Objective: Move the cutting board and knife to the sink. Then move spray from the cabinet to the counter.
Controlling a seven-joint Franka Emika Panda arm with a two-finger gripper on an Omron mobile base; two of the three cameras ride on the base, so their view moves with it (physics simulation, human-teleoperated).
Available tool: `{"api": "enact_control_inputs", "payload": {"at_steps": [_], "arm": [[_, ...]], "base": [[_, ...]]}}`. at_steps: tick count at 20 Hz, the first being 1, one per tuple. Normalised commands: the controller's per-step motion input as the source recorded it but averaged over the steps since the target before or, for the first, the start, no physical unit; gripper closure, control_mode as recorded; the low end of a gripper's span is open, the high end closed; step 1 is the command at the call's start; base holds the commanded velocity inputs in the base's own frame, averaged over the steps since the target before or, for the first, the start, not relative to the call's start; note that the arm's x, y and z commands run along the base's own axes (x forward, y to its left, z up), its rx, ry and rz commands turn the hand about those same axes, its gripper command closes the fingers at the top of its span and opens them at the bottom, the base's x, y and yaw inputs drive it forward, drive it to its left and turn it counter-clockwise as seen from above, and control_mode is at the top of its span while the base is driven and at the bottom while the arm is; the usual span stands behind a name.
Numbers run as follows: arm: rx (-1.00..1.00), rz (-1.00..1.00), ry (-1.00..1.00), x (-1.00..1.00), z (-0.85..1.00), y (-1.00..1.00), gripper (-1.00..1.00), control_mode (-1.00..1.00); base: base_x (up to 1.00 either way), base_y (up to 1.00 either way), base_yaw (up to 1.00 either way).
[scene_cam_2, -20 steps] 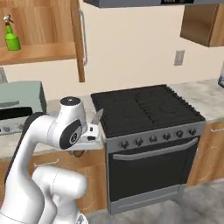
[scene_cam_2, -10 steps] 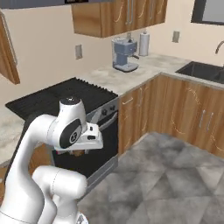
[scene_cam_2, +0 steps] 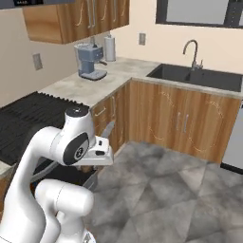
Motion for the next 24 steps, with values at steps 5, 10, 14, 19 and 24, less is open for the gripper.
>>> {"api": "enact_control_inputs", "payload": {"at_steps": [5,10,14,19,24], "arm": [[0.00,0.00,0.00,0.00,0.00,0.00,1.00,1.00],[0.00,0.00,0.00,0.00,0.00,0.00,1.00,1.00],[0.00,0.00,0.00,0.00,0.00,0.00,1.00,1.00],[0.00,0.00,0.00,0.00,0.00,0.00,1.00,1.00],[0.00,0.00,0.00,0.00,0.00,0.00,1.00,1.00]], "base": [[0.83,0.16,-0.18],[0.88,0.20,-0.14],[0.91,0.21,-0.10],[0.89,0.18,-0.11],[0.82,0.13,-0.19]]}}
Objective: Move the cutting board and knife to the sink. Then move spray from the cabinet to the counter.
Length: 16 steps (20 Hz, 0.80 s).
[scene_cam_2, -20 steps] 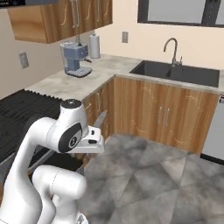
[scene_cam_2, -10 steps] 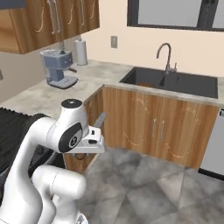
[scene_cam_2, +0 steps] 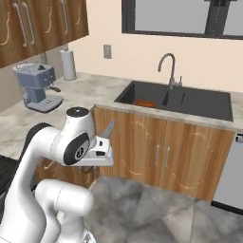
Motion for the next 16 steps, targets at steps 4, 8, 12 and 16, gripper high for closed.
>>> {"api": "enact_control_inputs", "payload": {"at_steps": [4,8,12,16], "arm": [[0.00,0.00,0.00,0.00,0.00,0.00,1.00,1.00],[0.00,0.00,0.00,0.00,0.00,0.00,1.00,1.00],[0.00,0.00,0.00,0.00,0.00,0.00,1.00,1.00],[0.00,0.00,0.00,0.00,0.00,0.00,1.00,1.00]], "base": [[0.89,0.08,-0.08],[0.90,0.09,0.00],[0.86,0.07,0.00],[0.85,0.09,0.00]]}}
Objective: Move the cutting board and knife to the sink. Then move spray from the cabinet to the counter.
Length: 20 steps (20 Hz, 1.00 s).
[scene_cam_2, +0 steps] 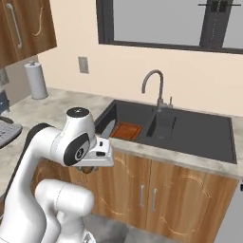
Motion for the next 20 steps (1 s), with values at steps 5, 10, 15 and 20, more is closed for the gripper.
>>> {"api": "enact_control_inputs", "payload": {"at_steps": [5,10,15,20], "arm": [[0.00,0.00,0.00,0.00,0.00,0.00,1.00,1.00],[0.00,0.00,0.00,0.00,0.00,0.00,1.00,1.00],[0.00,0.00,0.00,0.00,0.00,0.00,1.00,1.00],[0.00,0.00,0.00,0.00,0.00,0.00,1.00,1.00]], "base": [[0.79,0.17,0.00],[0.75,0.16,0.00],[0.65,0.15,0.00],[0.28,0.04,0.00]]}}
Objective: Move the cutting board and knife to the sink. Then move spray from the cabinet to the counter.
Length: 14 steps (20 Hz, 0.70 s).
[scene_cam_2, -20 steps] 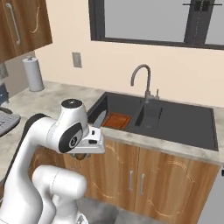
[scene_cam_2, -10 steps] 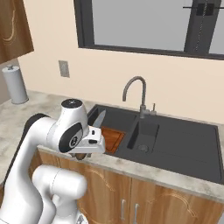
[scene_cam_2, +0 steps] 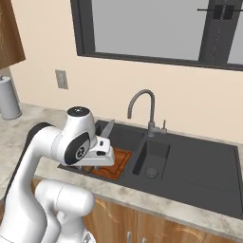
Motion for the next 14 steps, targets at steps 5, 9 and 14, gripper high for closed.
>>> {"api": "enact_control_inputs", "payload": {"at_steps": [5,9,14], "arm": [[0.00,0.00,0.00,0.00,0.00,0.00,1.00,1.00],[0.00,0.00,0.00,0.00,0.00,0.00,1.00,1.00],[0.00,0.00,0.00,0.06,-0.03,0.04,1.00,-1.00]], "base": [[0.00,0.00,0.00],[0.00,0.04,0.00],[0.10,0.14,0.00]]}}
